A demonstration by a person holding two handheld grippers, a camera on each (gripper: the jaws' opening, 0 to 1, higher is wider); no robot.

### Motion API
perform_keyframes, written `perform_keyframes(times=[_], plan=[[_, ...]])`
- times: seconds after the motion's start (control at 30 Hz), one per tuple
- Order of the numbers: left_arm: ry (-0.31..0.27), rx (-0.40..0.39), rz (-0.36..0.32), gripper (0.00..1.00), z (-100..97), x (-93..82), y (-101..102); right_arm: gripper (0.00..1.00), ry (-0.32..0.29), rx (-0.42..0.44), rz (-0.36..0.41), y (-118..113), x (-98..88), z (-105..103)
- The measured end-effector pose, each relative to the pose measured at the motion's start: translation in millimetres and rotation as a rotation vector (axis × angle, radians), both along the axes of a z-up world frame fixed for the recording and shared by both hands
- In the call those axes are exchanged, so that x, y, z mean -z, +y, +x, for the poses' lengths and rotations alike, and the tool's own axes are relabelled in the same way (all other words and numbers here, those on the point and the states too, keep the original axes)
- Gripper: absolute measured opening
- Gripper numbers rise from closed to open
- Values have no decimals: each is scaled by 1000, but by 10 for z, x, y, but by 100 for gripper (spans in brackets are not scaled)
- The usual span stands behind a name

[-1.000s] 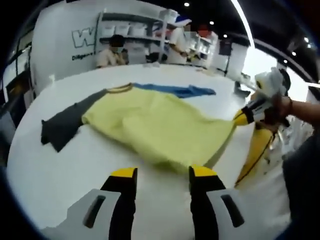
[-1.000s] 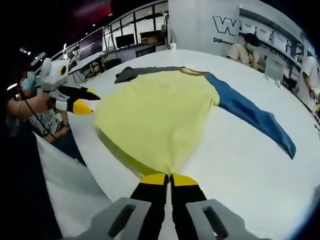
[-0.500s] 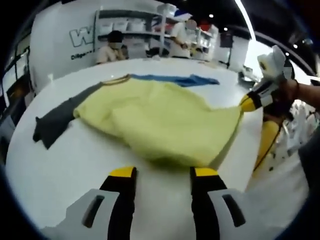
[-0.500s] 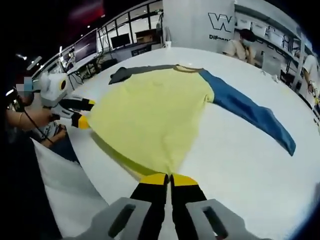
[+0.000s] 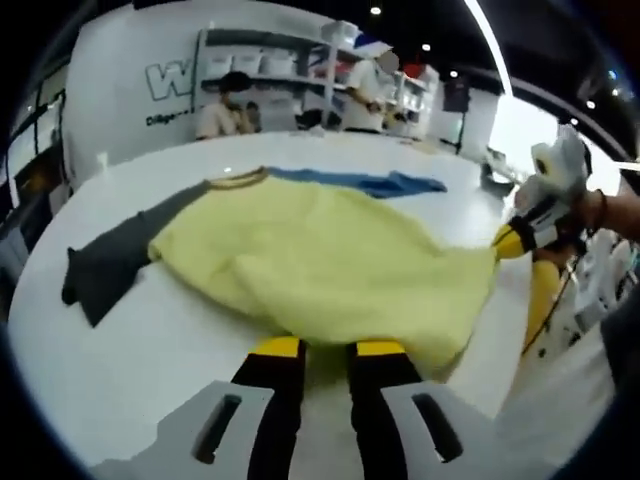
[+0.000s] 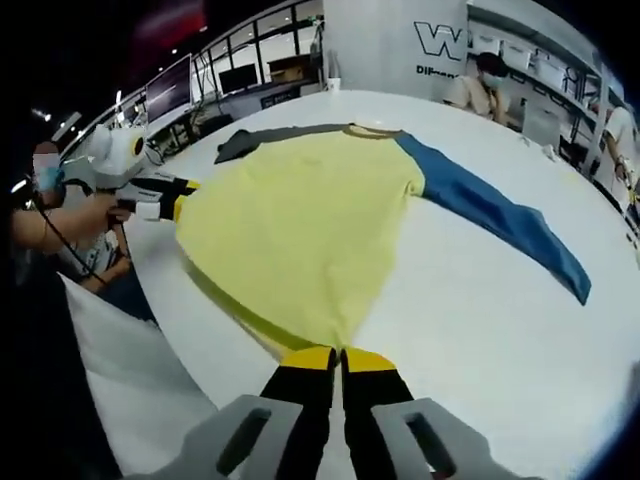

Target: Fold the garment on the visible template until the final outline fits inside the template.

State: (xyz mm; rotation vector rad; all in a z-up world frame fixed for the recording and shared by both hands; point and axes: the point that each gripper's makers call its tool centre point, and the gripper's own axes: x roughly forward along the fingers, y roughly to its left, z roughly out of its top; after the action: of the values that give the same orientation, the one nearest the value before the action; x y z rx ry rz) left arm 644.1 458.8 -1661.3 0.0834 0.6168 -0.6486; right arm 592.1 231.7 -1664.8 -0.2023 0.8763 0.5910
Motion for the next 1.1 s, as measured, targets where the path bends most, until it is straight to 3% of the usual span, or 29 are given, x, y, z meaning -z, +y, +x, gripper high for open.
perform_keyframes(times=[0.1, 0.3, 0.5, 0.57, 0.77, 0.87, 0.93, 1.1], plan=[[8, 15, -8, 0, -10, 20, -14, 0, 0, -2, -1, 28, -21, -16], [29, 20, -10, 0, -119, -112, 38, 0, -2, 1, -2, 15, -27, -7], [51, 35, 72, 0, -204, -241, 201, 0, -5, -4, 3, 10, -38, -9], [86, 33, 88, 0, -223, -290, 222, 0, -5, -7, 4, 23, -35, -21], [82, 46, 77, 0, -171, -358, 158, 0, -1, -8, 5, 31, -14, -26], [35, 66, 30, 0, -108, -420, 72, 0, -3, -4, 9, 32, -25, -23], [34, 74, -7, 0, -91, -421, 5, 0, 1, 0, 7, 20, -8, -20], [40, 54, -13, 2, -3, -172, -16, 0, 11, 3, 4, 20, 17, -13]])
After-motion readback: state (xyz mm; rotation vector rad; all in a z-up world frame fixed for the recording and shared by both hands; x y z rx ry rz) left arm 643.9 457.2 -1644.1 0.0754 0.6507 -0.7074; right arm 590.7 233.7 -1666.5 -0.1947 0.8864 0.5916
